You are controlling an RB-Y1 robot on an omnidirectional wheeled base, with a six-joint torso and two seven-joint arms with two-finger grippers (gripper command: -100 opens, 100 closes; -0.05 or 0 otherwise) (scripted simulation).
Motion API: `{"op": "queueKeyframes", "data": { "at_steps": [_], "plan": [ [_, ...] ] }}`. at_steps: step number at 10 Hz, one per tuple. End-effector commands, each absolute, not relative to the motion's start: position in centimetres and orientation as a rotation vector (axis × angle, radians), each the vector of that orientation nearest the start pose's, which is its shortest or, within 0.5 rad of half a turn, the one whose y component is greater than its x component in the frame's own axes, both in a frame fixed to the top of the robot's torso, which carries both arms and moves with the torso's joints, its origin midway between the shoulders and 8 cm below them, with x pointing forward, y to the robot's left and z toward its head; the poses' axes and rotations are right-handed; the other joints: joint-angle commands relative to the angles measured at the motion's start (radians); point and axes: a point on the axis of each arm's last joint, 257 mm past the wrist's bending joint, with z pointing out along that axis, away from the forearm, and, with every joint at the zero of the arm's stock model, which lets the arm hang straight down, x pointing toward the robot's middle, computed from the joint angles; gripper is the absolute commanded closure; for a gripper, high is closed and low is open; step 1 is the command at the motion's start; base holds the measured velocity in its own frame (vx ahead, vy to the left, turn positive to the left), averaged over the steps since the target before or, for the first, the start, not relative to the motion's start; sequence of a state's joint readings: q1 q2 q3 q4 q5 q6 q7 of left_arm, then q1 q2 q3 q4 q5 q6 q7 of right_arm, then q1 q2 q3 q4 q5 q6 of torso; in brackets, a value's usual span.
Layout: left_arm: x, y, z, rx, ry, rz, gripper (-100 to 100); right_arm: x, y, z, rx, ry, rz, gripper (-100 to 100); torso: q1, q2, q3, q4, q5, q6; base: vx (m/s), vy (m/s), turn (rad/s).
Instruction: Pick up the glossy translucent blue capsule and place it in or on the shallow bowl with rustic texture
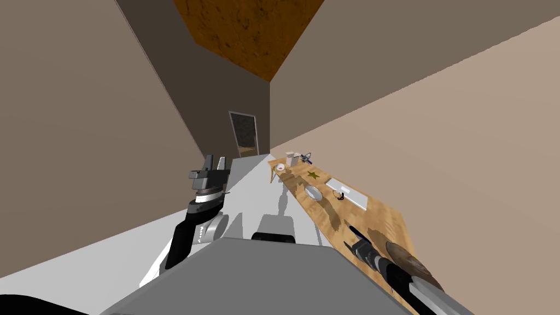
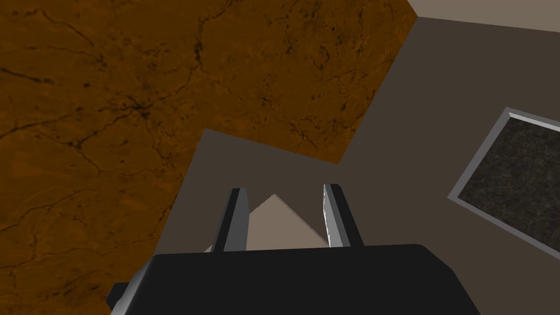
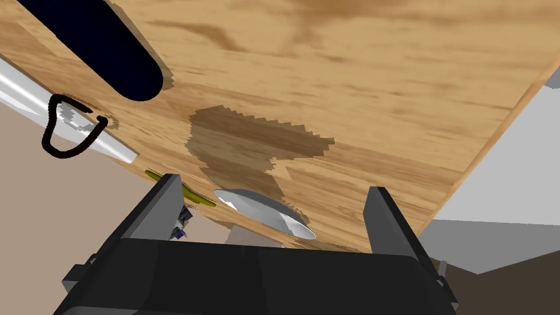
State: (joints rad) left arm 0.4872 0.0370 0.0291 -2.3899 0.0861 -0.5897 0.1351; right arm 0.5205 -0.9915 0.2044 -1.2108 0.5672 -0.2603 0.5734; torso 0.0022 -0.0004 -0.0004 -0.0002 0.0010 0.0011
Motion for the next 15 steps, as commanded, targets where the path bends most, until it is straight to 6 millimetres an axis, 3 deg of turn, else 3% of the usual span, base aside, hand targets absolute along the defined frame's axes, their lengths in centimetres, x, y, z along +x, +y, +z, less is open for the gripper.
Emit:
{"op": "queueKeyframes", "data": {
  "at_steps": [1,2,5,11,14,15],
  "plan": [
    [29.9,28.3,9.1,-0.543,0.415,-1.51,0,19.5,-59.0,-45.6,-0.572,2.442,-0.35,-100,0.0,0.0,0.0,0.0,0.0,0.0,0.095,0.044,0.098],
    [29.9,28.3,9.1,-0.543,0.415,-1.51,0,17.9,-60.6,-46.0,-0.61,2.479,-0.381,-100,0.001,-0.001,-0.001,0.0,0.0,0.0,0.166,0.064,0.16],
    [29.9,28.3,9.1,-0.543,0.415,-1.51,0,16.8,-61.8,-46.2,-0.598,2.505,-0.407,-100,0.0,0.0,0.0,0.0,0.0,0.0,0.047,0.015,0.018],
    [29.9,28.3,9.1,-0.543,0.415,-1.51,0,12.6,-65.4,-46.7,-0.652,2.598,-0.48,-100,-0.001,0.0,0.0,0.0,0.0,0.0,0.049,0.01,0.048],
    [29.9,28.3,9.1,-0.543,0.415,-1.51,0,8.8,-68.1,-46.9,-0.693,2.678,-0.53,-100,-0.001,0.001,0.0,0.0,0.0,0.0,0.062,0.011,0.073],
    [29.9,28.3,9.1,-0.543,0.415,-1.51,0,8.7,-68.2,-46.9,-0.691,2.681,-0.533,-100,-0.001,0.0,0.0,0.0,0.0,0.0,0.063,-0.004,0.027]
  ]
}}
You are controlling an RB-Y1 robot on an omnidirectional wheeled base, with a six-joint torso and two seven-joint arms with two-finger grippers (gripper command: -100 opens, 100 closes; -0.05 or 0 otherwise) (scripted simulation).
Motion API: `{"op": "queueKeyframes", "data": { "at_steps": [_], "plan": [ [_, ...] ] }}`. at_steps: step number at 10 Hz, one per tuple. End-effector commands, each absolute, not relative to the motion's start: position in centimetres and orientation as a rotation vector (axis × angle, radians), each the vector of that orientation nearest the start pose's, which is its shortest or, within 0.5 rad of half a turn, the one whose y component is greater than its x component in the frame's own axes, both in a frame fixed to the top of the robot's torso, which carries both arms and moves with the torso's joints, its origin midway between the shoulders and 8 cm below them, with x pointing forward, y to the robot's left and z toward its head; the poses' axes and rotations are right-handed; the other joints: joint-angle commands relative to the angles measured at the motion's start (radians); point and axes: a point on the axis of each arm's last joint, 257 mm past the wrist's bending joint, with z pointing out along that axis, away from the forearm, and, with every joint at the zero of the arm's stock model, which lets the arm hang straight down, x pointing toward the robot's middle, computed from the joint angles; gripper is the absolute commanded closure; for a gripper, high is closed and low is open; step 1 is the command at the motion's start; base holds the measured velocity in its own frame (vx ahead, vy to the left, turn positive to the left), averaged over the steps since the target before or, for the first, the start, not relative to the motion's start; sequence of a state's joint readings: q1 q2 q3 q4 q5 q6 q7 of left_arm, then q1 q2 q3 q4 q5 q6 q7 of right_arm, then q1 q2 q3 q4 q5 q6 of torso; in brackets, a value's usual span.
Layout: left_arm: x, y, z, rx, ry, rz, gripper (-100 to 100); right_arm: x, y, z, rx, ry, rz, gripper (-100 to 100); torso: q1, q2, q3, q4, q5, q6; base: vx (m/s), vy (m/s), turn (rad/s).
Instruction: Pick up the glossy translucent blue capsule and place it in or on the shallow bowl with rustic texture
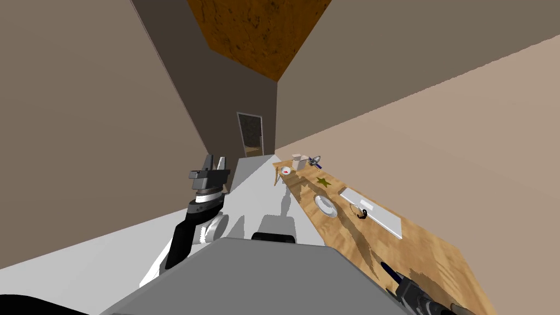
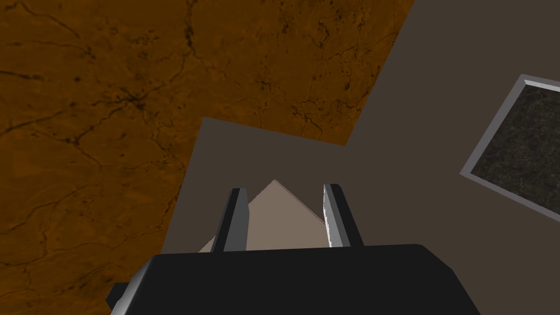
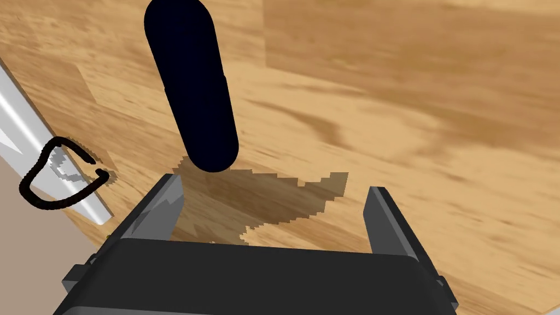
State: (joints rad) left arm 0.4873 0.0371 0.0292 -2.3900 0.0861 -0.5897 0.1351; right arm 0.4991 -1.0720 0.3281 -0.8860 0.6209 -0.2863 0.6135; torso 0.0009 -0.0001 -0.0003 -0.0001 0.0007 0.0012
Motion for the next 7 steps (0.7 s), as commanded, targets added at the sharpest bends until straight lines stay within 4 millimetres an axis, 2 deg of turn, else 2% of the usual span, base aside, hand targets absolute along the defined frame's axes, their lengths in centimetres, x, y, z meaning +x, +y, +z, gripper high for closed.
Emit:
{"op": "queueKeyframes", "data": {
  "at_steps": [1,4,5,6,7],
  "plan": [
    [29.9,28.3,9.1,-0.543,0.415,-1.51,0,6.9,-69.2,-47.0,-0.706,2.717,-0.549,-100,0.0,0.0,0.0,0.0,0.0,0.0,0.074,-0.007,0.053],
    [29.9,28.3,9.1,-0.543,0.415,-1.51,0,3.9,-70.4,-47.2,-0.728,2.779,-0.566,-100,0.0,-0.002,-0.001,0.0,0.0,0.0,0.088,-0.008,0.059],
    [29.9,28.3,9.1,-0.543,0.415,-1.51,0,3.6,-70.7,-47.1,-0.725,2.785,-0.574,-100,0.0,-0.001,0.0,0.0,0.0,0.0,0.045,-0.013,0.021],
    [29.9,28.3,9.1,-0.543,0.415,-1.51,0,2.3,-71.1,-47.2,-0.731,2.812,-0.578,-100,-0.001,0.001,0.0,0.0,0.0,0.0,0.049,-0.025,0.035],
    [29.9,28.3,9.1,-0.543,0.415,-1.51,0,2.3,-71.1,-47.2,-0.731,2.812,-0.578,-100,-0.001,0.001,0.001,0.0,0.0,0.0,0.042,-0.021,0.019]
  ]
}}
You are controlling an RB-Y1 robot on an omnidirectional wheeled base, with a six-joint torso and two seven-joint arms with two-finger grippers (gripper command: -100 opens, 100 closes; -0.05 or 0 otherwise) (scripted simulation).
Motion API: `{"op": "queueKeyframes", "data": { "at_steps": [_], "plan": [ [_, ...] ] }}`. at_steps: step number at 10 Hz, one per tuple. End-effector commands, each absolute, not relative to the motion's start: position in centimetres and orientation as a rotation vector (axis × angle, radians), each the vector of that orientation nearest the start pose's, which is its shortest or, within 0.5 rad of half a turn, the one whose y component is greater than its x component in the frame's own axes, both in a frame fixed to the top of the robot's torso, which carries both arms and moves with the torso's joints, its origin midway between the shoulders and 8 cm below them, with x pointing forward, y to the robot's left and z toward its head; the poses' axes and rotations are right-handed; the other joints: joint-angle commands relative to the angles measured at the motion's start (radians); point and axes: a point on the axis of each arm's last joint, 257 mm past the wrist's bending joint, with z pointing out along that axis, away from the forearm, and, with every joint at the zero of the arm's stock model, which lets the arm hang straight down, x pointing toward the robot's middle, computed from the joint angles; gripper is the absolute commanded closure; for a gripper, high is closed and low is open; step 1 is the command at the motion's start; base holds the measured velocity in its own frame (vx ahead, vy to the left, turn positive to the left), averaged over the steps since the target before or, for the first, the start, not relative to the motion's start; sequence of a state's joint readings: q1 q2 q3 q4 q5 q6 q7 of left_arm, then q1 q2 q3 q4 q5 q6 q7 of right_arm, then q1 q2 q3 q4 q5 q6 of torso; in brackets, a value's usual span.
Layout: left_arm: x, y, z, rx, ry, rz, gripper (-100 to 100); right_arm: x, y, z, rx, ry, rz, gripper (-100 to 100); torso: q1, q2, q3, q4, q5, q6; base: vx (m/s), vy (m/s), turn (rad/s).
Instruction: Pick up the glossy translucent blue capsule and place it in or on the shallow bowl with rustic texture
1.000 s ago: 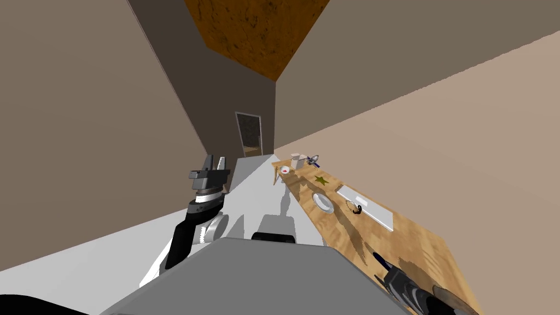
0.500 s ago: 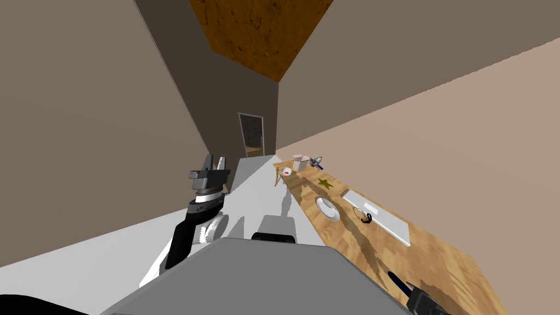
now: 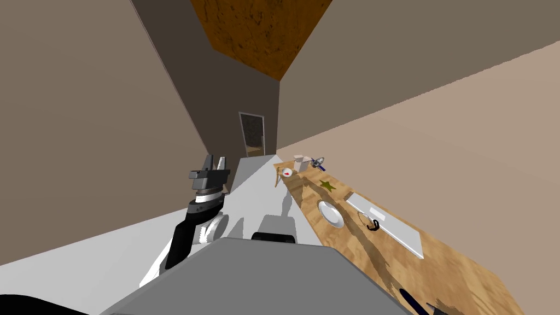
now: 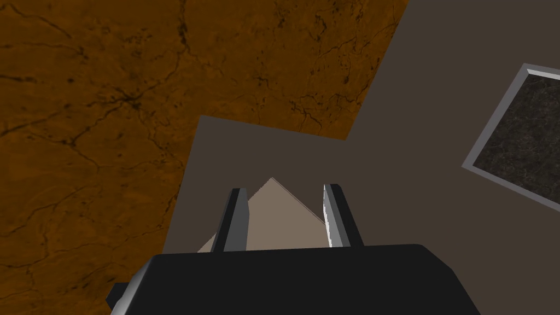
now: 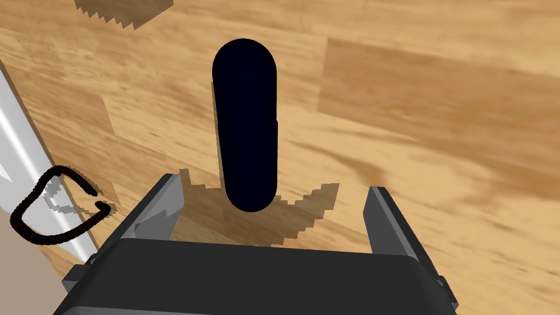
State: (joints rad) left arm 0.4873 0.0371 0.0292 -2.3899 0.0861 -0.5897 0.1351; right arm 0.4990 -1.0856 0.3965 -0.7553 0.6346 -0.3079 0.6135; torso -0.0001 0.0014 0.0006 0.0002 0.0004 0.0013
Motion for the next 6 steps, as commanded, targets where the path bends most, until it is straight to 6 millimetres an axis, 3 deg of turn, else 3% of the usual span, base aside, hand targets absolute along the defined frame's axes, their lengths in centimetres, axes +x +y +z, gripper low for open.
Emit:
{"op": "queueKeyframes", "data": {
  "at_steps": [1,3,4,5,6],
  "plan": [
    [29.9,28.3,9.1,-0.543,0.415,-1.51,0,2.3,-71.1,-47.2,-0.731,2.812,-0.578,-100,0.0,0.0,0.0,0.0,0.0,0.0,0.013,-0.006,-0.001],
    [29.9,28.3,9.1,-0.543,0.415,-1.51,0,-0.2,-71.4,-47.7,-0.738,2.862,-0.574,-100,0.001,0.001,0.001,0.0,0.0,0.0,0.044,-0.03,0.035],
    [29.9,28.3,9.1,-0.543,0.415,-1.51,0,0.6,-71.4,-47.4,-0.74,2.846,-0.575,-100,-0.002,-0.001,0.0,0.0,0.0,0.0,0.036,-0.03,0.014],
    [29.9,28.3,9.1,-0.543,0.415,-1.51,0,0.5,-71.4,-47.4,-0.738,2.849,-0.574,0,-0.001,0.0,0.0,0.0,0.0,0.0,0.005,-0.005,0.0],
    [29.9,28.3,9.1,-0.543,0.415,-1.51,0,0.2,-70.6,-48.6,-0.726,2.856,-0.575,-100,0.001,0.002,0.001,0.0,0.0,0.0,0.008,-0.046,0.051]
  ]
}}
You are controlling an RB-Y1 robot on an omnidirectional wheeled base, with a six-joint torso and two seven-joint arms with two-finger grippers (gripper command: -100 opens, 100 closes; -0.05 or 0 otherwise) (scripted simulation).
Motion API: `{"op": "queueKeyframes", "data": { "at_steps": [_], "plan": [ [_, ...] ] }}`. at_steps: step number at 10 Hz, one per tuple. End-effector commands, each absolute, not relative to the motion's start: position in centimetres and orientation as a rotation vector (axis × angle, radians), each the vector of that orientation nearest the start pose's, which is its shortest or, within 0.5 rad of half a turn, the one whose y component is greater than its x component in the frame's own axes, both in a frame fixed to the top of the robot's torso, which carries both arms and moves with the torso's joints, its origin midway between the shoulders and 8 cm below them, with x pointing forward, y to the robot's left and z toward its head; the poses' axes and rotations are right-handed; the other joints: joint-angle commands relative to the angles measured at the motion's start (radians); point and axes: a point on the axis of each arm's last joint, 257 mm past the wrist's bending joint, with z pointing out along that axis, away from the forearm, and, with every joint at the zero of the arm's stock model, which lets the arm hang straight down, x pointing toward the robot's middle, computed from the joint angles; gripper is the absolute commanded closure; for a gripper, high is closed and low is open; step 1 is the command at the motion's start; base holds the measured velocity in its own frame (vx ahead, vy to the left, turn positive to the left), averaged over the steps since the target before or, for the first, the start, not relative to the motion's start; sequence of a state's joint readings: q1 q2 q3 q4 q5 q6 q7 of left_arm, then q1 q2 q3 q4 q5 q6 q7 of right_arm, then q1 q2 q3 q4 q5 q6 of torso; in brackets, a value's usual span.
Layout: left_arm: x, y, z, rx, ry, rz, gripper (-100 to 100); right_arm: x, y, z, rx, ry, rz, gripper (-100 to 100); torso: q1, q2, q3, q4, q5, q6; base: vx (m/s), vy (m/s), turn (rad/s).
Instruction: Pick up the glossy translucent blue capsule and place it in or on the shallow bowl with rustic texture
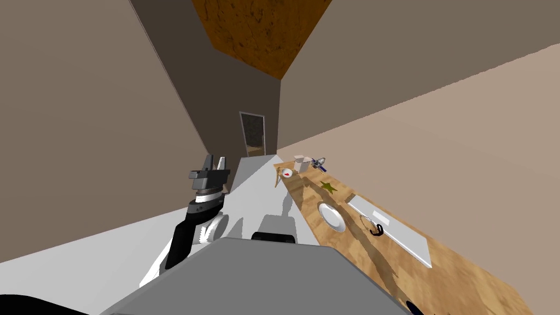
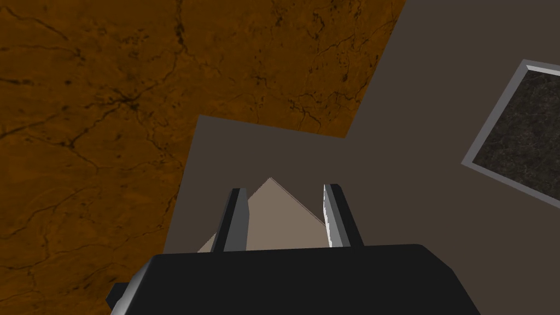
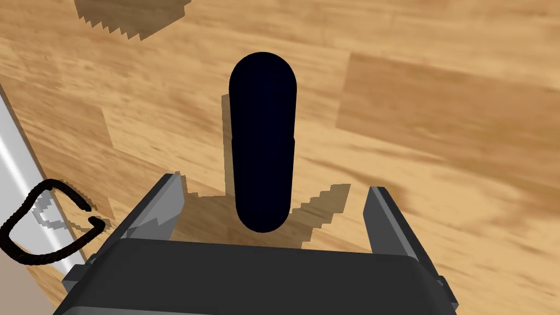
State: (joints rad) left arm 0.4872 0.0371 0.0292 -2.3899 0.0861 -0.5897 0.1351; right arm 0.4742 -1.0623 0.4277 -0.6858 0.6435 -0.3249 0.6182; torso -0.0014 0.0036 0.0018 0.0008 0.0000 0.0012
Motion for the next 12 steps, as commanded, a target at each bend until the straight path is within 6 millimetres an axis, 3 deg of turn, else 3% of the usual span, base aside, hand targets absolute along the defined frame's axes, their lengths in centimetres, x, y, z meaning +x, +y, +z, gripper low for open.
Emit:
{"op": "queueKeyframes", "data": {
  "at_steps": [1,3,4,8,9,10,12],
  "plan": [
    [29.9,28.3,9.1,-0.543,0.415,-1.51,0,0.1,-70.3,-49.1,-0.721,2.859,-0.575,-100,0.0,0.0,0.0,0.0,0.0,0.0,0.002,-0.077,0.091],
    [29.9,28.3,9.1,-0.543,0.415,-1.51,0,-0.1,-69.9,-49.4,-0.718,2.861,-0.573,-100,-0.003,0.0,0.0,0.0,-0.001,0.0,0.006,-0.062,0.042],
    [29.9,28.3,9.1,-0.543,0.415,-1.51,0,-0.1,-69.9,-49.5,-0.718,2.861,-0.575,100,0.0,0.0,0.0,0.0,0.0,0.0,0.001,-0.007,-0.001],
    [29.9,28.3,9.1,-0.543,0.415,-1.51,0,0.0,-70.0,-49.4,-0.717,2.861,-0.577,100,0.002,0.001,0.0,0.0,0.0,0.0,0.0,0.0,0.0],
    [29.9,28.3,9.1,-0.543,0.415,-1.51,0,0.0,-70.0,-49.4,-0.717,2.861,-0.577,0,0.002,0.001,0.0,0.0,0.0,0.0,0.0,0.0,0.0],
    [29.9,28.3,9.1,-0.543,0.415,-1.51,0,0.3,-70.9,-48.1,-0.731,2.853,-0.575,100,0.002,0.001,0.0,0.0,0.0,0.0,-0.007,0.07,-0.089],
    [29.9,28.3,9.1,-0.543,0.415,-1.51,0,0.5,-71.3,-47.7,-0.736,2.85,-0.575,100,0.008,0.002,0.001,0.0,0.001,0.002,-0.011,0.069,-0.064]
  ]
}}
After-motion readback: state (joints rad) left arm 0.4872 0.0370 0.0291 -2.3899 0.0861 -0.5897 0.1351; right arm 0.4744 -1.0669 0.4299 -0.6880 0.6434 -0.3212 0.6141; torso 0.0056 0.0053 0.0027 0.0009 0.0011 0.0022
